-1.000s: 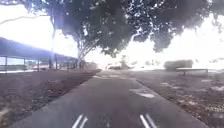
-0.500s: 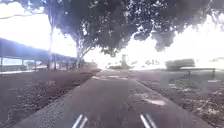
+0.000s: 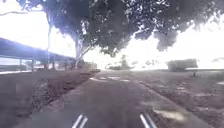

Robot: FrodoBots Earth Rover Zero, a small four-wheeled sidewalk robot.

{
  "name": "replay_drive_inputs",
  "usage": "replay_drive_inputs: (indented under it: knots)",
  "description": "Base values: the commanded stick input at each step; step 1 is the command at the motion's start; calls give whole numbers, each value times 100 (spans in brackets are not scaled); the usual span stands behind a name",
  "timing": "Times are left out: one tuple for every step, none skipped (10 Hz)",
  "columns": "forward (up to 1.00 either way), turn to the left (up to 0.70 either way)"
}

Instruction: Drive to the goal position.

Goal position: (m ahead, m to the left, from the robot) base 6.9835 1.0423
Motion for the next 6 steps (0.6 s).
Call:
replay_drive_inputs:
  knots:
    - [100,0]
    - [100,0]
    - [100,0]
    - [100,0]
    - [100,0]
    - [100,0]
